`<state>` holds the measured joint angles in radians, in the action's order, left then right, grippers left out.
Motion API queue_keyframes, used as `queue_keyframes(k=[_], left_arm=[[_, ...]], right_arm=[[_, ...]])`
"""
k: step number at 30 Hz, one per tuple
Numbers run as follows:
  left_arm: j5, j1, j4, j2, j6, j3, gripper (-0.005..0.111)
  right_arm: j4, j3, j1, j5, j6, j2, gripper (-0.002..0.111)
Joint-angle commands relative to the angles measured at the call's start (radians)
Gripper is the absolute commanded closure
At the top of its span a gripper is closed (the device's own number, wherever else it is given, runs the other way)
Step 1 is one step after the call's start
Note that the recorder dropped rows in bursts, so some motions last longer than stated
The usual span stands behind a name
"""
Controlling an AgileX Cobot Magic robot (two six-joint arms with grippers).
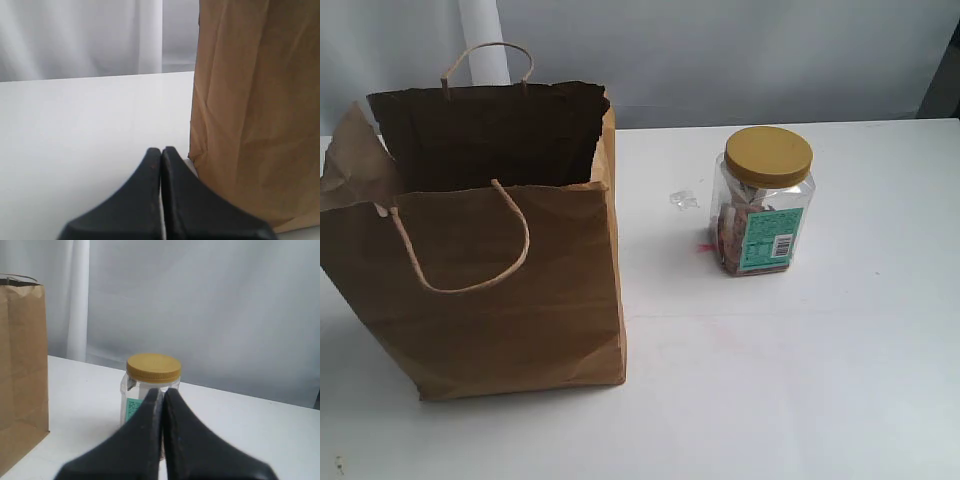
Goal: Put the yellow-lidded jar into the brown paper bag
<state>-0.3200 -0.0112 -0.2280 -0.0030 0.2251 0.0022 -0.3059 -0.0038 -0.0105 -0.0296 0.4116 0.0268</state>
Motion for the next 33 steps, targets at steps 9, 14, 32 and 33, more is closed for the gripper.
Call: queue_keyframes(k=[9,14,32,33], left_arm=[[0.009,-0.005,0.004,0.003,0.004,-0.002,0.106],[0.009,-0.005,0.004,0.003,0.004,-0.002,0.106],[0.009,-0.005,0.004,0.003,0.004,-0.002,0.106],[0.009,-0.005,0.004,0.003,0.004,-0.002,0.106]], right_arm=[[-0.002,0.004,0.006,0.016,-0.001,-0.007,0.108],[-0.002,0.004,0.006,0.016,-0.001,-0.007,0.108],[-0.325,0.004,0.006,0.235,-0.008,-0.007,0.108],[-0.325,0.004,0.006,0.216,-0.017,-0.007,0.108]])
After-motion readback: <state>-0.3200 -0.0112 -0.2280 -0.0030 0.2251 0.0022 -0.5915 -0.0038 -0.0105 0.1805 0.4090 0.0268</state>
